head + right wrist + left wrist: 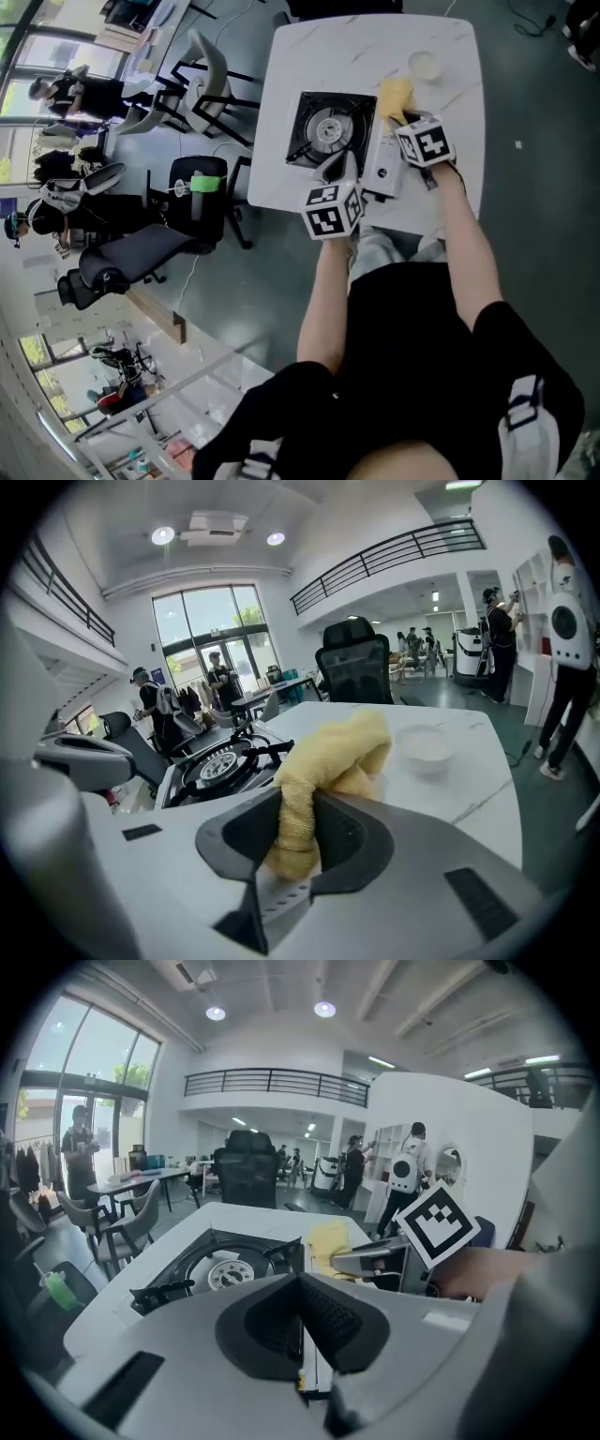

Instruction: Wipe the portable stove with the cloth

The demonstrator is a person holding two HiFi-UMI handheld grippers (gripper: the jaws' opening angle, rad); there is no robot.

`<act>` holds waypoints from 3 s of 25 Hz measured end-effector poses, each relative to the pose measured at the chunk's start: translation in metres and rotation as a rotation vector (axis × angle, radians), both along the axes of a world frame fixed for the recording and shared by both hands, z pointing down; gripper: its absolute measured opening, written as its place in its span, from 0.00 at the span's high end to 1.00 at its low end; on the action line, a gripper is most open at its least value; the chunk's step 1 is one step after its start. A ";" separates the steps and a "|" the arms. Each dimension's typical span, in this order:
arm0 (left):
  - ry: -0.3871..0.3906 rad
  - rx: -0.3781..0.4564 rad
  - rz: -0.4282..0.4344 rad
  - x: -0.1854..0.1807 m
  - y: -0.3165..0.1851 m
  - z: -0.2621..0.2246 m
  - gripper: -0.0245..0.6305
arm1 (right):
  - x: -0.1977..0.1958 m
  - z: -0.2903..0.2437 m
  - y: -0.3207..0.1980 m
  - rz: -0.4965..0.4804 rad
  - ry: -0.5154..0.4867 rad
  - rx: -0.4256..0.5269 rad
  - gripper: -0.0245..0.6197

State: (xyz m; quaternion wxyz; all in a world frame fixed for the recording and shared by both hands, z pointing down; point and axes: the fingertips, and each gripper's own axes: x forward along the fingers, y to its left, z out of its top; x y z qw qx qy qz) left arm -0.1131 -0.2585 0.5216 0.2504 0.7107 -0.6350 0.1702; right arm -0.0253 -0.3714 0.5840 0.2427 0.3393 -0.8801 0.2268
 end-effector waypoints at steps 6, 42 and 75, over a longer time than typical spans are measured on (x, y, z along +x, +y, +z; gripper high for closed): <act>0.003 -0.003 0.034 0.021 -0.007 0.002 0.97 | -0.006 0.005 0.029 -0.044 -0.036 -0.028 0.83; 0.098 0.295 0.073 0.046 -0.021 -0.128 0.97 | 0.042 -0.189 0.069 -0.325 0.054 0.222 0.83; 0.028 0.407 -0.026 -0.011 0.001 -0.153 0.97 | -0.017 -0.217 0.090 -0.385 0.094 0.525 0.83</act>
